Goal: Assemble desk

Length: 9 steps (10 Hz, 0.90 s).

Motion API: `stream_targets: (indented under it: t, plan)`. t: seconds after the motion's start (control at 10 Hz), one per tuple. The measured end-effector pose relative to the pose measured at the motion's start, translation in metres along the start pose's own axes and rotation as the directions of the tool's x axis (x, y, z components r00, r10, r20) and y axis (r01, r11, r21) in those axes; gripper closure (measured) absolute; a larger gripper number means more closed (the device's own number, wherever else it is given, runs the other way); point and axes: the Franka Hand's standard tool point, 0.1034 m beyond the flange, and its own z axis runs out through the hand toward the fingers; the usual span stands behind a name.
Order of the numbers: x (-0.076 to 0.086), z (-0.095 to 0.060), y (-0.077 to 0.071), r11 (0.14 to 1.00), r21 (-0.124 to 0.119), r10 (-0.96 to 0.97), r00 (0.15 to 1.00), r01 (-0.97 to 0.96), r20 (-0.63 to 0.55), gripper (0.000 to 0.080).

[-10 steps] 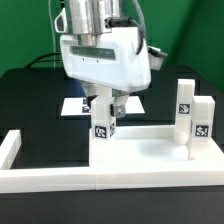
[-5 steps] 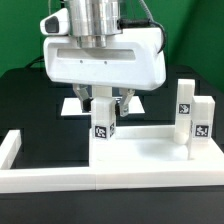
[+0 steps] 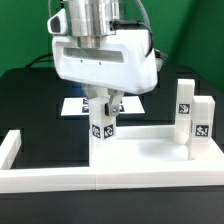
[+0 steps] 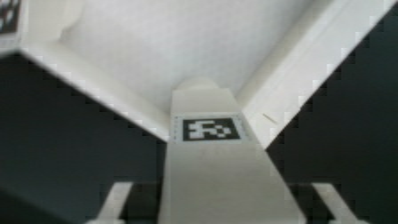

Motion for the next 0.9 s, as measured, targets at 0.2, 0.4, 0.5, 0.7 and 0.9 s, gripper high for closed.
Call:
stream_targets:
  t: [0.2,0.4,0.5,0.7,0.9]
  plan:
    - [0.0039,-0.0002,0.0011,0.961,0.022,0.273,0.961,-0.274,0.042,0.0508]
    - [0.0038,0.0009,0.0006,0.836,0.032,0.543,0.835,-0.547,0.084,0.0508]
    - [0.0035,0.0019,0.0011,0.748,0.041,0.657,0.747,-0.663,0.102,0.0508]
    - [0.0041,0.0021,0.0011,0.707,0.035,0.701,0.706,-0.707,0.102,0.0508]
    - [0.0041,0.0024,0.0018,0.796,0.04,0.599,0.795,-0.604,0.096,0.0451]
